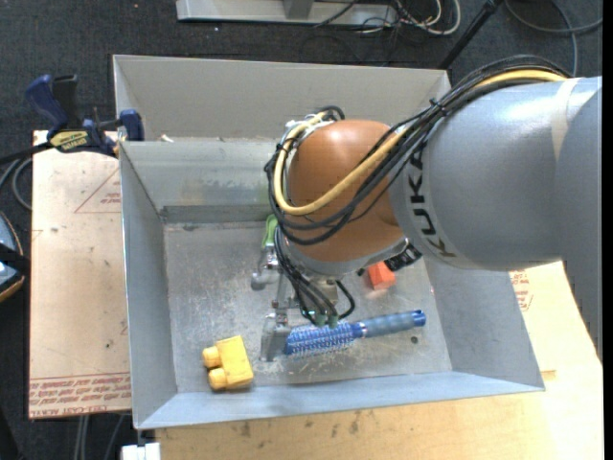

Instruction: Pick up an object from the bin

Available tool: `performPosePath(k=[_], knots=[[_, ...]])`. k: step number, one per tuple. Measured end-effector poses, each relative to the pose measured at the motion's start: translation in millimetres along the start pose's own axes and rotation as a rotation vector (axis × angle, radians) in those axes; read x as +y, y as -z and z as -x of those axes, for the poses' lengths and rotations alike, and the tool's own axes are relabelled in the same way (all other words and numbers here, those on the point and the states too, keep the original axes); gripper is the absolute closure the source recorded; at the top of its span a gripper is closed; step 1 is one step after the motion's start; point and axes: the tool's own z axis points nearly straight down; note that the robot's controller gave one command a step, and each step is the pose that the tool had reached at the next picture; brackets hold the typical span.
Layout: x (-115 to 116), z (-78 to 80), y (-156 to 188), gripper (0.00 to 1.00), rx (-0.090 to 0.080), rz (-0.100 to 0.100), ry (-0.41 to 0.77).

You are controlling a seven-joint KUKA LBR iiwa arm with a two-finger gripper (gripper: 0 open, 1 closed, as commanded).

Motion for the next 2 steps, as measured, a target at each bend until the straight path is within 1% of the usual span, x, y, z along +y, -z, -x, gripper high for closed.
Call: performPosePath(k=[1, 2], knots=[[-89.4, -9.9, -117.9, 0.00, -0.022, 0.008, -0.125], [-88.2, -9.6, -115.3, 1.00, -0.023, 0.007, -0.120]])
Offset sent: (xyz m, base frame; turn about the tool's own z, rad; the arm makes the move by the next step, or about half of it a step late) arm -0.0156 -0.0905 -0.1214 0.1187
